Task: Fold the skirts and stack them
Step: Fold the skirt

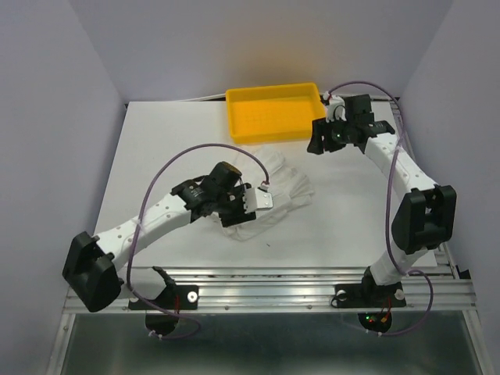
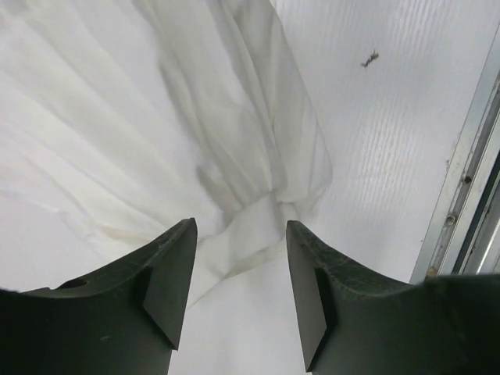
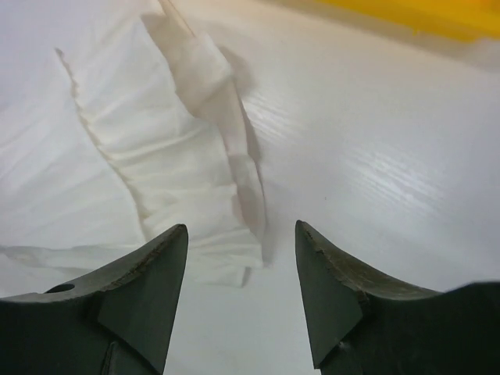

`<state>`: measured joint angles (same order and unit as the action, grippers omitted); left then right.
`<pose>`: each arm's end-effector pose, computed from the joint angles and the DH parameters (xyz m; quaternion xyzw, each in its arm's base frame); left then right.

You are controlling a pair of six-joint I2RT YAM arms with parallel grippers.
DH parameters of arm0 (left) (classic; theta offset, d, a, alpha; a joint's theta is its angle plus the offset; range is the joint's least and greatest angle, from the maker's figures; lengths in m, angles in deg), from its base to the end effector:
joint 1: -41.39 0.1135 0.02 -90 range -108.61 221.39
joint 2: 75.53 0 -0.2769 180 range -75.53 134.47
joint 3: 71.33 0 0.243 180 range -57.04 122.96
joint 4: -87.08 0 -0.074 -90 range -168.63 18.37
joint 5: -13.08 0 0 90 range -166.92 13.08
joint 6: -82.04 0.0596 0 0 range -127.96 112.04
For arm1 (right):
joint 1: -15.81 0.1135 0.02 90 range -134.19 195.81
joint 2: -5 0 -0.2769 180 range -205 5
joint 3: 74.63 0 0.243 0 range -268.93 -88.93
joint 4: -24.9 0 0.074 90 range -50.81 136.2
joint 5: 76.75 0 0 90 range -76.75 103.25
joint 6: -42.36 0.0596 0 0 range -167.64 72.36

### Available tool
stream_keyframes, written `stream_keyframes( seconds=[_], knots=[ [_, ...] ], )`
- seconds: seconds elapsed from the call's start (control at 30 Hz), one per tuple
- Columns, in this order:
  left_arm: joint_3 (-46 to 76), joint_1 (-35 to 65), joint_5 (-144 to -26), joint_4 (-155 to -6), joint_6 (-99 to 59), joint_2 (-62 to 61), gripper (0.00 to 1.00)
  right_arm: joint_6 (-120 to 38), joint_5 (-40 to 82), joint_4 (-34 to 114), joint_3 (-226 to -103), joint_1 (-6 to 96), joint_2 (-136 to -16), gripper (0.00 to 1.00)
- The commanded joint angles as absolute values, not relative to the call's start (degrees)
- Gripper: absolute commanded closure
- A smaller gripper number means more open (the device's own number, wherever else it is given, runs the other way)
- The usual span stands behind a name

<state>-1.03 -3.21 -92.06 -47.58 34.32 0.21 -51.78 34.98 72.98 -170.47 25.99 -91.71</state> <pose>0.1862 -0.2055 0.2569 0.6742 0.6476 -0.1308 0.3301 0.3704 0.0889 0.2873 -0.1802 0.9043 0.1944 0.3346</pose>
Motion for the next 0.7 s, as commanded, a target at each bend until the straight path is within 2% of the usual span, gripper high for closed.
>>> stream_keyframes(
  seconds=[0.0,0.2,0.37,0.5,0.67],
  knots=[
    [0.98,-3.17,-93.45,-47.50,30.01,-6.62,0.38,-52.65,43.64,74.26,-178.47,28.02,-91.76,0.37],
    [0.53,3.93,-94.93,-53.75,22.98,-8.21,0.32,-49.75,49.54,75.14,-178.94,37.76,-98.26,0.39],
    [1.67,12.29,-98.45,-55.86,24.47,-2.50,0.34,-48.08,50.43,69.79,-170.77,44.28,-103.01,0.40],
    [0.53,14.85,-100.21,-56.48,27.80,0.40,0.34,-48.69,48.50,66.88,-166.55,46.58,-107.05,0.43],
    [-4.82,16.60,-98.63,-58.06,32.38,-0.11,0.36,-51.85,38.93,65.47,-163.64,47.10,-111.62,0.49]
  ],
)
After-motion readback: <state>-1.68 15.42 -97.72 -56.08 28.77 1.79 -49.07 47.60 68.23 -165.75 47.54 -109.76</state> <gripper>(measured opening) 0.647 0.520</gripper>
